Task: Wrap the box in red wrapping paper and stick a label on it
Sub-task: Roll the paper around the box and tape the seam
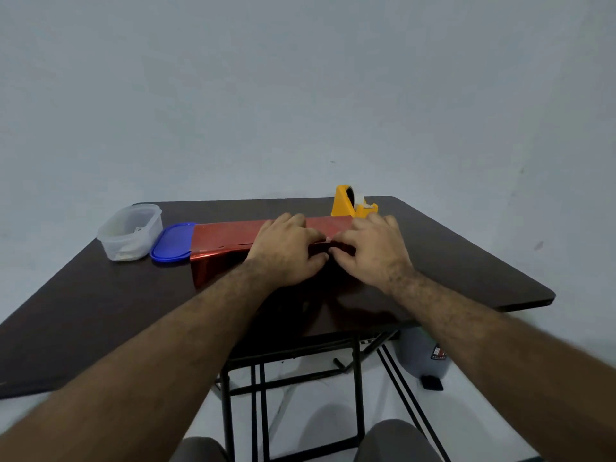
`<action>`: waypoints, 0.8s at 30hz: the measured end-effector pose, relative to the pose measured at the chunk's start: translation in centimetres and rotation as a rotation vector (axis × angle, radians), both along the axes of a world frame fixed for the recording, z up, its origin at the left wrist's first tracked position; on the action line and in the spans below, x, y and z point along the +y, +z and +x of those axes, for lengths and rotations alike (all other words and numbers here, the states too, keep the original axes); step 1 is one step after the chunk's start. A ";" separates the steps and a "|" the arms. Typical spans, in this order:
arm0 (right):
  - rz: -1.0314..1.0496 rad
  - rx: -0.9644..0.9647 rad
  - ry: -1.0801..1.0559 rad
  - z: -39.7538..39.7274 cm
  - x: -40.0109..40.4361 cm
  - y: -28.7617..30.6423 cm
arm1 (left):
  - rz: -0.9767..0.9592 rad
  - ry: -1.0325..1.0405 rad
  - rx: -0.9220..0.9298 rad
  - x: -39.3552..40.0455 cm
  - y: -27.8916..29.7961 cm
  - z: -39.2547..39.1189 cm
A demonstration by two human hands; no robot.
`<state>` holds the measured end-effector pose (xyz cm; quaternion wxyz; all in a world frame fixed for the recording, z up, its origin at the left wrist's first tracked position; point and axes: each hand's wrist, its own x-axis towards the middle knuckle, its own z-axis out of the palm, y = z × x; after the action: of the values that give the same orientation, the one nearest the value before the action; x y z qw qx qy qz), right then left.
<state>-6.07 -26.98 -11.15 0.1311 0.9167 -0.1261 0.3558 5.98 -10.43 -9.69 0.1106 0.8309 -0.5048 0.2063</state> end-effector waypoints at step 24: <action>0.202 -0.011 0.040 0.5 -0.2 0.1 | 0.086 0.019 -0.210 -0.2 0.3 0.0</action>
<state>-5.61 -27.14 -11.04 0.0301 0.9256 -0.1439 0.3487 5.98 -10.68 -9.42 0.0194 0.8134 -0.5141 0.2715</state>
